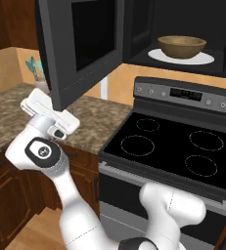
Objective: Pick the potato from the sink and place it in the bowl. Then pick the bowl and place it in the microwave. Then close the microwave door and press the start button.
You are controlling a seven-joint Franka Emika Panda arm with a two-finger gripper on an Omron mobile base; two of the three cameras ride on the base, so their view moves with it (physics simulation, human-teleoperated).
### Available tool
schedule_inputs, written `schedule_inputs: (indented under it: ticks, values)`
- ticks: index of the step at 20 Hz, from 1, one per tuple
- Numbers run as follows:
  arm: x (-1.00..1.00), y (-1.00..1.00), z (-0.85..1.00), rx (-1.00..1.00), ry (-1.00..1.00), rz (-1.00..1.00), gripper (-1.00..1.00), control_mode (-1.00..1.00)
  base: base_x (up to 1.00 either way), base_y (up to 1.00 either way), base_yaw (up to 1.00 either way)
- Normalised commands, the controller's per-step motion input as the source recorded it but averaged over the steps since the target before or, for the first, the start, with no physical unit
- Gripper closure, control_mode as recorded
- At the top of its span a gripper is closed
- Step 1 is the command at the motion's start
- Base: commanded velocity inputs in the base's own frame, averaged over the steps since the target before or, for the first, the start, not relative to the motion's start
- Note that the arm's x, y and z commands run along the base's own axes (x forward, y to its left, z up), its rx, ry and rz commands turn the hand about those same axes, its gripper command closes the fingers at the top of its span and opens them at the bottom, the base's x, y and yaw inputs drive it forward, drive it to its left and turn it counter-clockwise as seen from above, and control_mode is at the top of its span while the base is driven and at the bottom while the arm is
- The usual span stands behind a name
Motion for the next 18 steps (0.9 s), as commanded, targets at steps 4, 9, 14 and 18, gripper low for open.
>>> schedule_inputs:
  ticks: [4, 9, 14, 18]
  values:
    - [0.06, -0.44, 0.42, 0.12, -0.26, -0.08, -1.00, -1.00, 0.00, 0.00, 0.00]
    - [-0.19, -0.83, 0.63, 0.23, -0.40, -0.06, -1.00, -1.00, 0.00, 0.00, 0.00]
    - [-0.29, -0.93, 0.86, 0.28, -0.49, -0.02, -1.00, -1.00, 0.00, 0.00, 0.00]
    - [-0.36, -0.90, 0.98, 0.29, -0.49, 0.00, -1.00, -1.00, 0.00, 0.00, 0.00]
